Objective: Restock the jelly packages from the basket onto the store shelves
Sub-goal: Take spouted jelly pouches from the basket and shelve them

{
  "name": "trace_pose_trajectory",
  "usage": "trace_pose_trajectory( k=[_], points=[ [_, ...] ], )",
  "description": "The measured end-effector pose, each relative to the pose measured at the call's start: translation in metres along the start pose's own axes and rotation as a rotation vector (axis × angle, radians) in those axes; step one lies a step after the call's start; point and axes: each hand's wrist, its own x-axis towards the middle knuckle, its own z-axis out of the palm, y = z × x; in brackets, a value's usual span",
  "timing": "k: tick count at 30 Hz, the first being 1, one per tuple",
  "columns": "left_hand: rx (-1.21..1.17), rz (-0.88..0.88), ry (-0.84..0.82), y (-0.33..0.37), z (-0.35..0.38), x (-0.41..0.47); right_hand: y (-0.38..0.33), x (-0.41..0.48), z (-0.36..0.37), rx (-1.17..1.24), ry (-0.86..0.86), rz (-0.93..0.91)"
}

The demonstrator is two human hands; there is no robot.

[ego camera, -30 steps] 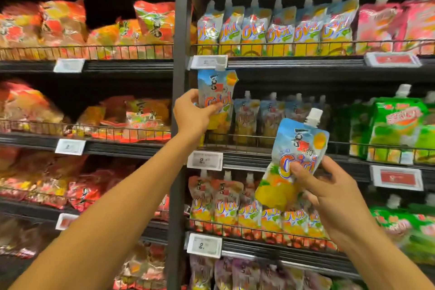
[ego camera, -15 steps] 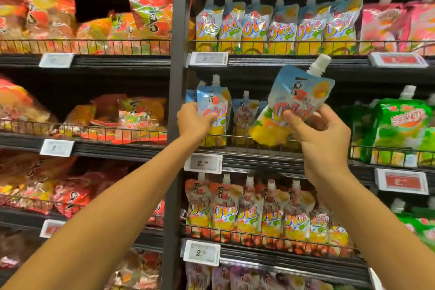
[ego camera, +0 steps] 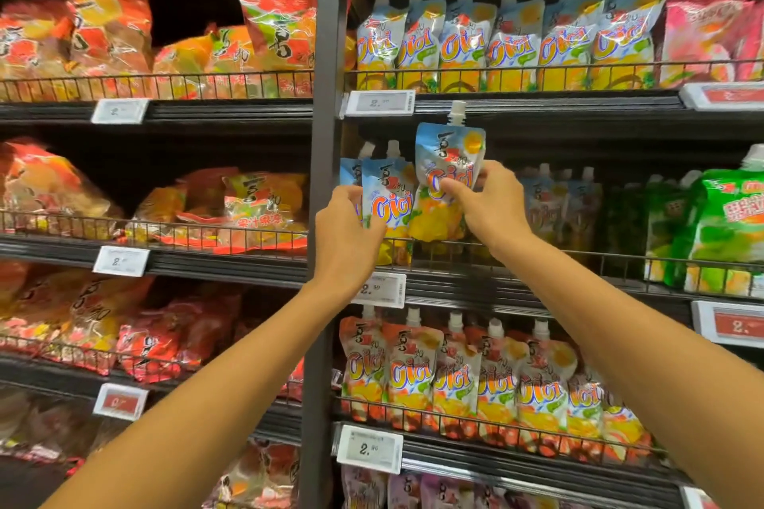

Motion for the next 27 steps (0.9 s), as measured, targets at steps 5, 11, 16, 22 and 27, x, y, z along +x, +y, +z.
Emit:
trace_pose_trajectory(
  k=[5, 11, 16, 22, 27],
  points=[
    [-0.117, 0.026, -0.036, 0.009, -0.005, -0.029, -0.005, 0.004, 0.013, -0.031, -0.055, 0.036],
    [-0.185, 0.01, -0.14, 0.011, -0.002, -0.066, 0.0, -0.005, 0.014, -0.012, 0.034, 0.014],
    [-0.198, -0.073, -0.271, 0.004, 0.012, -0.089, 0.012, -0.012, 0.012, -0.096, -0.084, 0.106],
    [-0.277, -0.319, -0.412, -0.002, 0.027, -0.118, 0.009, -0.011, 0.009, -0.282, -0.254, 0.132],
    [-0.395, -0.49, -0.554, -0.018, 0.032, -0.162, 0.009, -0.034, -0.005, -0.304, -0.205, 0.025]
  ],
)
